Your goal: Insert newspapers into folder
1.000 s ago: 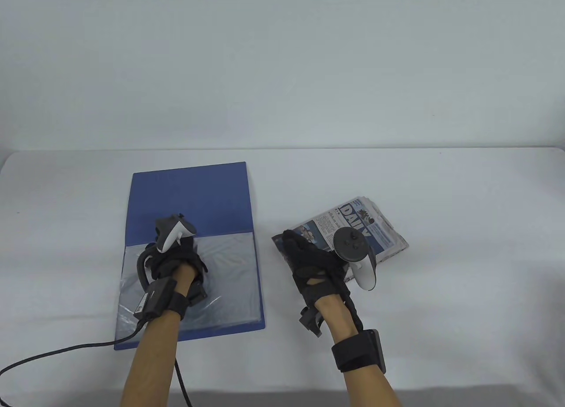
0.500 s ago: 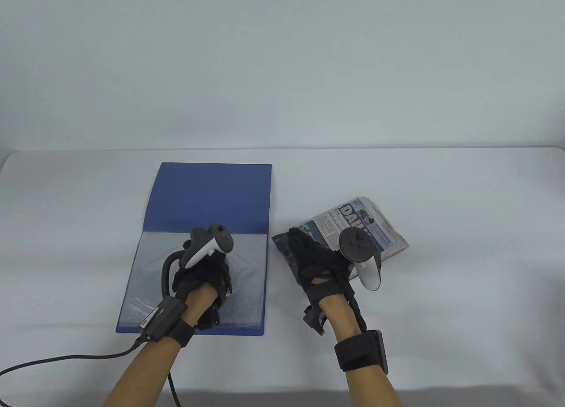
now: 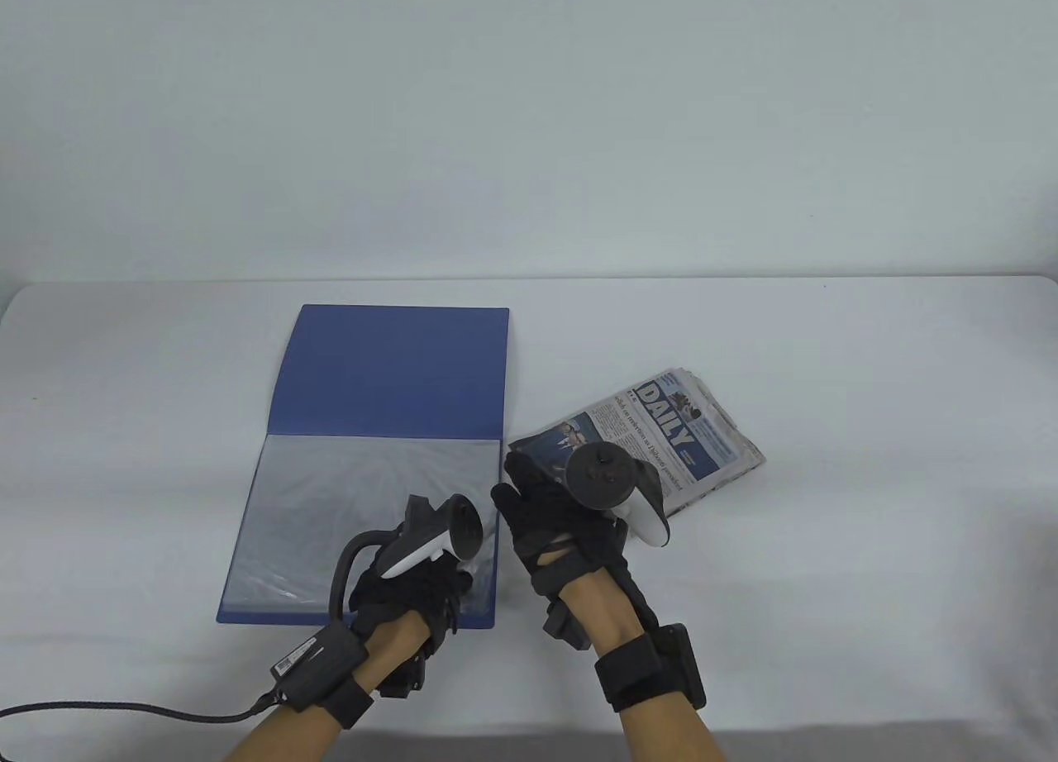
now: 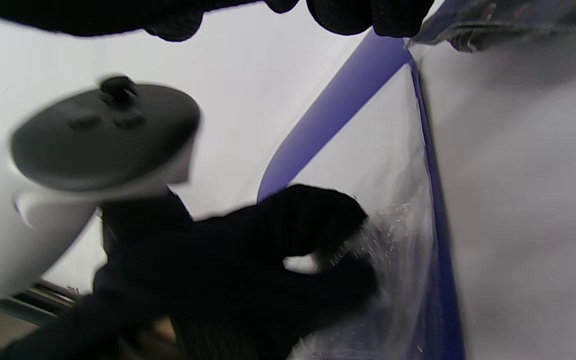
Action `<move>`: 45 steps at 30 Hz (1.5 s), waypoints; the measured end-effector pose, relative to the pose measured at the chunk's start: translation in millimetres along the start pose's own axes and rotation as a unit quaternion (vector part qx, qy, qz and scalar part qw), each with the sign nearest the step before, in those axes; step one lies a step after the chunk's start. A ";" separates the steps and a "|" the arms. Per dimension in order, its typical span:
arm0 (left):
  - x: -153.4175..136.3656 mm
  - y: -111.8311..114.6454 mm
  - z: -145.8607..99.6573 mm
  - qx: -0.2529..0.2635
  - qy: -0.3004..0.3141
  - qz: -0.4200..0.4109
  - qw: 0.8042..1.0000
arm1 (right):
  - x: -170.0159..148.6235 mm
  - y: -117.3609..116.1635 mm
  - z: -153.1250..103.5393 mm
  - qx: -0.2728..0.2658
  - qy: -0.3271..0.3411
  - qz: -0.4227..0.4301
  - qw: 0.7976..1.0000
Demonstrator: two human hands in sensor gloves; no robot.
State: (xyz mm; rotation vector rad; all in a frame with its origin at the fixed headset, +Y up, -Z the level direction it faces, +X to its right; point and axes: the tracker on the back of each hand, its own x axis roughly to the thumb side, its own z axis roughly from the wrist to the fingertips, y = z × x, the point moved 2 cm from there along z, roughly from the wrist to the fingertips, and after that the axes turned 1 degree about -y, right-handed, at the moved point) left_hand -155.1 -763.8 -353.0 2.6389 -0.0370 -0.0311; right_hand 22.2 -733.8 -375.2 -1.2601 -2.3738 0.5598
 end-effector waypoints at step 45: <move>-85.8 -25.0 3.5 -0.056 0.087 -0.386 0.917 | -10.9 -56.6 46.4 0.051 -0.102 0.148 0.982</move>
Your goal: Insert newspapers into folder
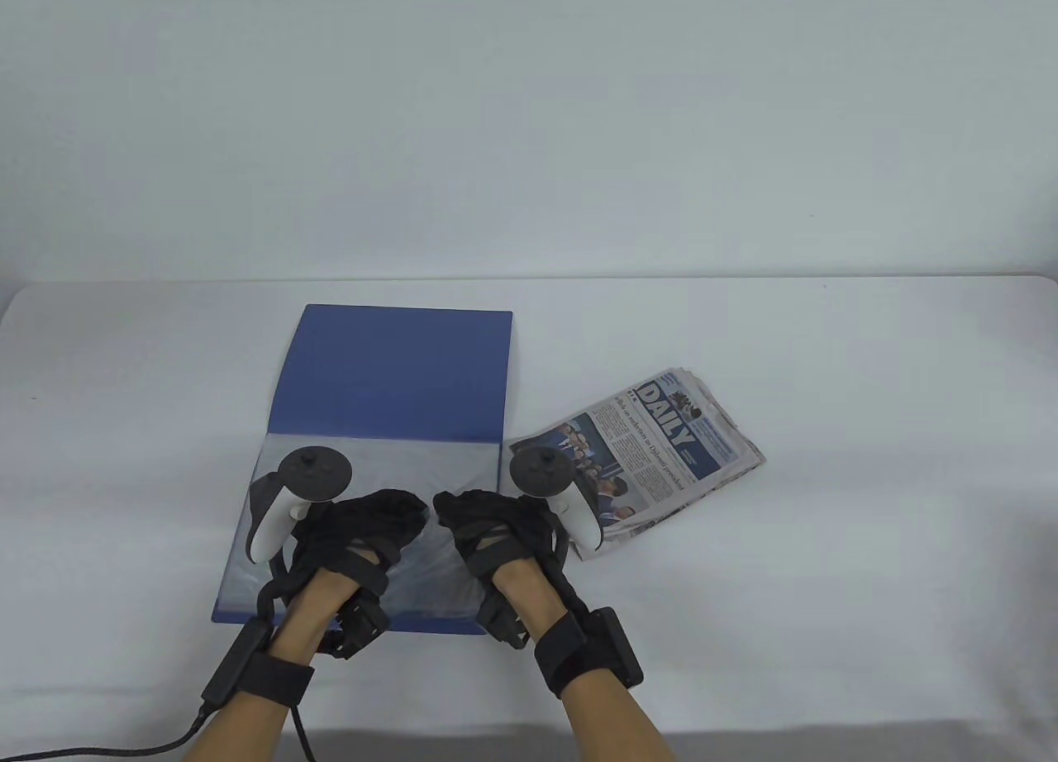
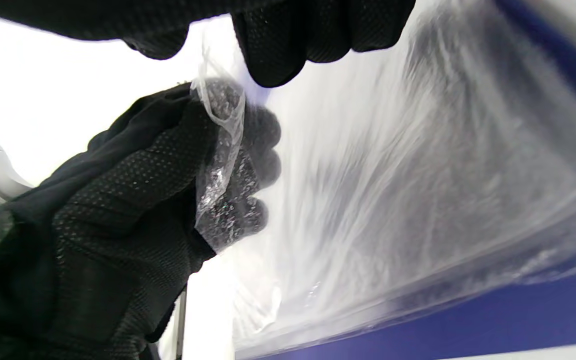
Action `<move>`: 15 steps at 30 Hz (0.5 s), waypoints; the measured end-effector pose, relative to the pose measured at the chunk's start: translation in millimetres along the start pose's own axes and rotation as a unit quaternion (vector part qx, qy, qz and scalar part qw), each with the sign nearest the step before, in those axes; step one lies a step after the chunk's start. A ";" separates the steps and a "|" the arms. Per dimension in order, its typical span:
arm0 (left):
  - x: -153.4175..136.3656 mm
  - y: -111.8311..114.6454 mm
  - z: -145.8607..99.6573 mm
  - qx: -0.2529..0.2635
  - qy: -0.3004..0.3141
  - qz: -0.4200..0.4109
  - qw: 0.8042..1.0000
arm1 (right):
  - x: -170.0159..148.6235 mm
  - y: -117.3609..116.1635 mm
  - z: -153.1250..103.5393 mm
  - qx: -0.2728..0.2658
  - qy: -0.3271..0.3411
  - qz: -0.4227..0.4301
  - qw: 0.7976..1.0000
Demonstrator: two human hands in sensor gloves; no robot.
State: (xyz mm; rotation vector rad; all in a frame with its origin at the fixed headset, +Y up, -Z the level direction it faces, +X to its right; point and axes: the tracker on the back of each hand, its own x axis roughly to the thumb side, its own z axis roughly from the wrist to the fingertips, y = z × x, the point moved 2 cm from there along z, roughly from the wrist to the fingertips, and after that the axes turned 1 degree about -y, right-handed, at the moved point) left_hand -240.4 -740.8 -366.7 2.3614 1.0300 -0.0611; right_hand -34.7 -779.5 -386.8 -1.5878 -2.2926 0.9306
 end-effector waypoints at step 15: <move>-3.5 -11.5 -4.6 0.039 0.032 -0.063 0.997 | 25.6 -7.2 -12.1 -0.043 -0.082 -0.351 0.932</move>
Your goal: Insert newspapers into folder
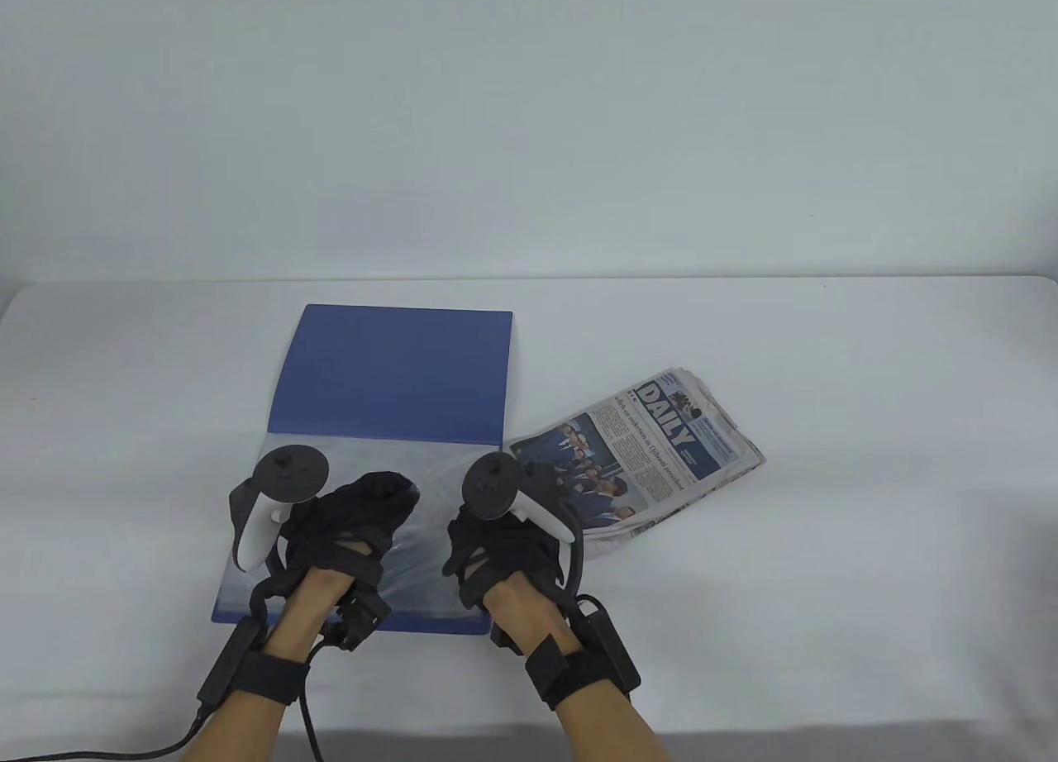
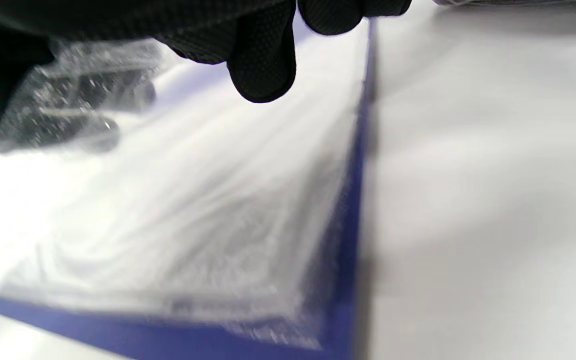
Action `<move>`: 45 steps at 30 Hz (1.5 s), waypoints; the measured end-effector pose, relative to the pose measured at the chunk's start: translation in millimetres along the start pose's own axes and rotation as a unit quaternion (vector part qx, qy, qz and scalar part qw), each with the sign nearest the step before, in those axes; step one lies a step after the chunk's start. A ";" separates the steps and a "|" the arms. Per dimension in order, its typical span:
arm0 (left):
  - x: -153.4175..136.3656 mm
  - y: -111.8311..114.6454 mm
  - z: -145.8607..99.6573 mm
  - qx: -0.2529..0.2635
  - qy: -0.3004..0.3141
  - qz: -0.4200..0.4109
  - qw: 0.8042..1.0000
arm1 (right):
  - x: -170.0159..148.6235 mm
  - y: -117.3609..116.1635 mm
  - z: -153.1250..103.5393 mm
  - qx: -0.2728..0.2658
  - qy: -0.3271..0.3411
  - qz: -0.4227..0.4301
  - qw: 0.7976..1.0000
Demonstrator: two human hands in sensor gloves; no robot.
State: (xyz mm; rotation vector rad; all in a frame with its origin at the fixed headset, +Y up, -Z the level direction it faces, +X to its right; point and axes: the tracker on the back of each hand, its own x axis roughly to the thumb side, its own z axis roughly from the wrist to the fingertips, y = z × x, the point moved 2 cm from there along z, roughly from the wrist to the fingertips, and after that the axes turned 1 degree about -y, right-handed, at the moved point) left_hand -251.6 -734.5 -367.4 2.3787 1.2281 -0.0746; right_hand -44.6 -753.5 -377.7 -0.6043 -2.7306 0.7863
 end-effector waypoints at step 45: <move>-6.7 -3.7 3.6 -0.012 -0.003 -0.031 0.999 | -132.1 27.4 -22.6 -0.012 -0.434 -0.016 0.901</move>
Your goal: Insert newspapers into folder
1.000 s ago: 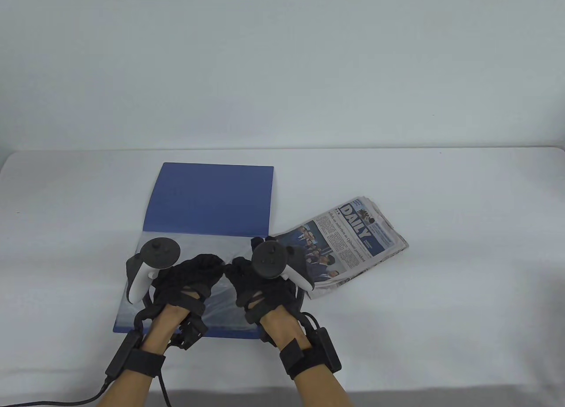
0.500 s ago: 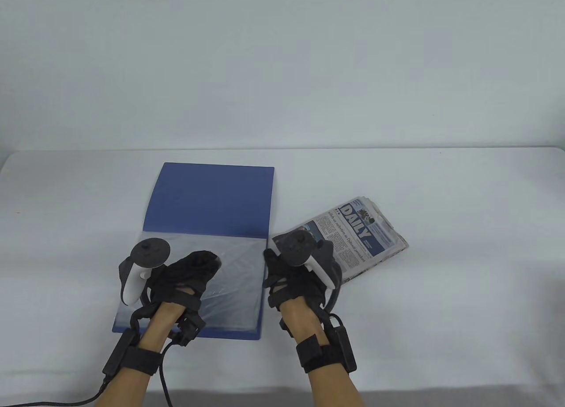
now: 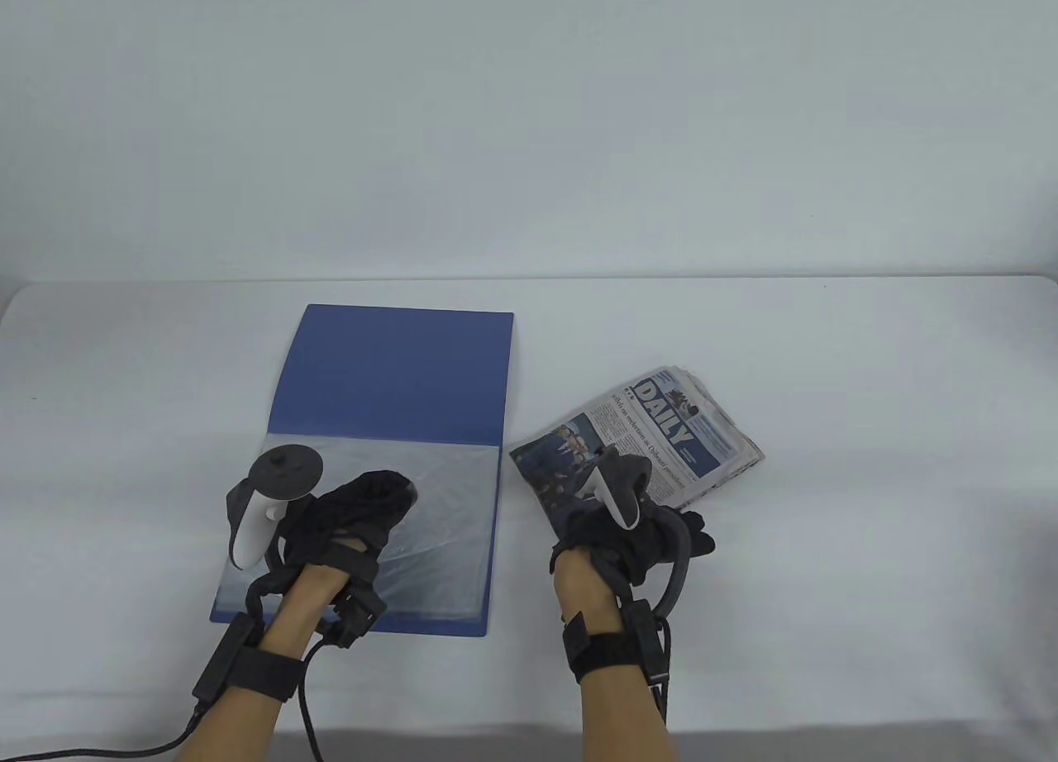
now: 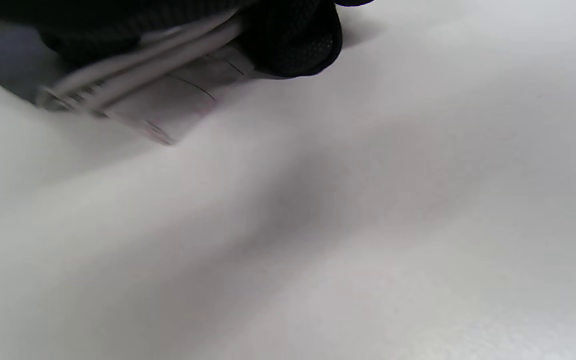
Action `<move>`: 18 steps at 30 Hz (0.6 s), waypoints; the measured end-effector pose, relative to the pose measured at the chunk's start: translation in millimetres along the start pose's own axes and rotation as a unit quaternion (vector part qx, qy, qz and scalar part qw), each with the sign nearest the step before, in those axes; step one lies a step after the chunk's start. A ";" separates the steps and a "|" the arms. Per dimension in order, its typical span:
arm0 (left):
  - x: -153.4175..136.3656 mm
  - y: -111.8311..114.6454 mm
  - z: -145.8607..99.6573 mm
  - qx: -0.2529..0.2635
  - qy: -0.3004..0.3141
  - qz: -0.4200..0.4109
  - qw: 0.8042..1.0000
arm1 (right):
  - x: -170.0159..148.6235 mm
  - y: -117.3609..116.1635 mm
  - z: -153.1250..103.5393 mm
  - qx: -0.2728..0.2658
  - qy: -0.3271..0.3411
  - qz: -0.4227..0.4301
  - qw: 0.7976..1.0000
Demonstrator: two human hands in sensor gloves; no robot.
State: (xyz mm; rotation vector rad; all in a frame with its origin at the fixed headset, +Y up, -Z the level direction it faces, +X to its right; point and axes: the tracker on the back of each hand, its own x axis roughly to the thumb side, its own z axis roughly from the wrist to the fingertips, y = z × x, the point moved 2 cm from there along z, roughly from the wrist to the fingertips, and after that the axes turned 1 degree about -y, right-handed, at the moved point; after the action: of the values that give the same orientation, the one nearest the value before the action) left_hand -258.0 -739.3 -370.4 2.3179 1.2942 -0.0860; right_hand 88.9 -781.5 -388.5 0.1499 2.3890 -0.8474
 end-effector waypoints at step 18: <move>6.3 7.2 -2.1 0.009 0.009 0.036 0.999 | -126.0 82.3 0.3 -0.221 0.128 0.371 0.893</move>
State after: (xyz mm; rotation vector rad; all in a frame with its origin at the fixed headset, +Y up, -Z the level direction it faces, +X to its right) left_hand -248.9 -736.6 -367.6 2.3841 1.2218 -0.0527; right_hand 215.9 -705.6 -361.4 0.9608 2.3854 0.0836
